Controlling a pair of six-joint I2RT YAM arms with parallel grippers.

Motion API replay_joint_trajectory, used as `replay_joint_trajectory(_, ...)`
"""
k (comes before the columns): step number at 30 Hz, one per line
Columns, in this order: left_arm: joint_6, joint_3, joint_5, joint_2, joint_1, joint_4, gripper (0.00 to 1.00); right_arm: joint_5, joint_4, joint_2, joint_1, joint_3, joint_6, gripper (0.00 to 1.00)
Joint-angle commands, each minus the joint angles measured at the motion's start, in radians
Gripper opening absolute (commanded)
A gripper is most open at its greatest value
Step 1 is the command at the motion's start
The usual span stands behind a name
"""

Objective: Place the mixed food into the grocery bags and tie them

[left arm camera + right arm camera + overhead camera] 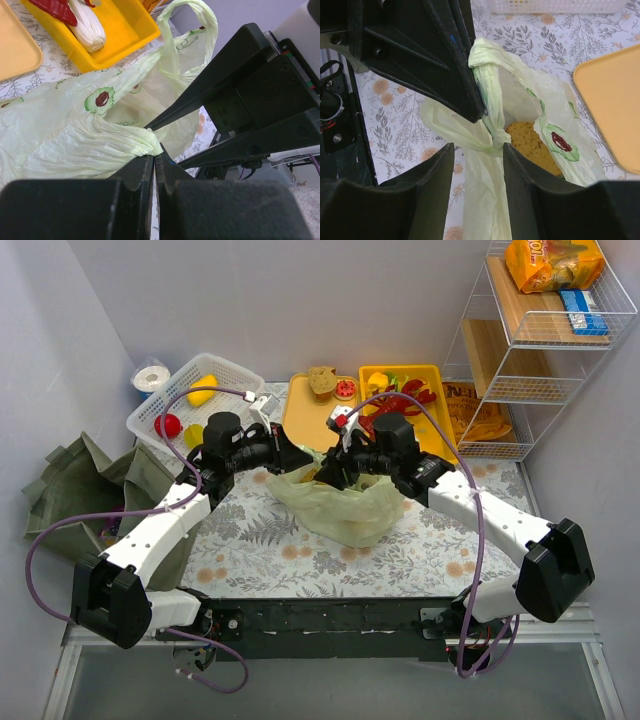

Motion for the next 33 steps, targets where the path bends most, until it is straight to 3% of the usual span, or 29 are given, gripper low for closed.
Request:
replay_joint_trajectory(1,0.005,0.007,0.039,-0.021,0.009,-0.007,0.0,-0.003,0.053,0.03,0.015,0.062,-0.046,0.49)
replay_joint_trajectory(5,0.007,0.006,0.047,-0.02,0.015,-0.004,0.0,-0.025,0.071,0.039,0.024,0.064,-0.046,0.45)
replay_joint_trajectory(15,-0.007,0.001,0.079,-0.026,0.021,0.016,0.0,0.092,0.102,0.025,0.027,0.03,-0.041,0.44)
replay_joint_trajectory(21,0.004,-0.004,0.099,-0.027,0.022,0.044,0.0,0.079,0.09,0.008,0.027,0.042,-0.041,0.02)
replay_joint_trajectory(22,0.013,0.004,0.092,-0.029,0.027,0.032,0.08,0.087,0.079,-0.001,0.027,0.045,-0.041,0.01)
replay_joint_trajectory(25,0.053,0.022,0.055,-0.041,0.039,-0.019,0.49,0.119,-0.011,-0.042,0.027,0.078,-0.056,0.01)
replay_joint_trajectory(27,0.102,0.038,0.018,-0.058,0.046,-0.036,0.7,0.138,-0.119,-0.062,0.027,0.128,-0.078,0.01)
replay_joint_trajectory(30,0.195,0.073,-0.001,-0.087,0.046,-0.068,0.86,0.162,-0.251,-0.078,0.027,0.197,-0.095,0.01)
replay_joint_trajectory(33,0.263,0.09,-0.004,-0.115,0.046,-0.059,0.95,0.164,-0.369,-0.075,0.027,0.248,-0.11,0.01)
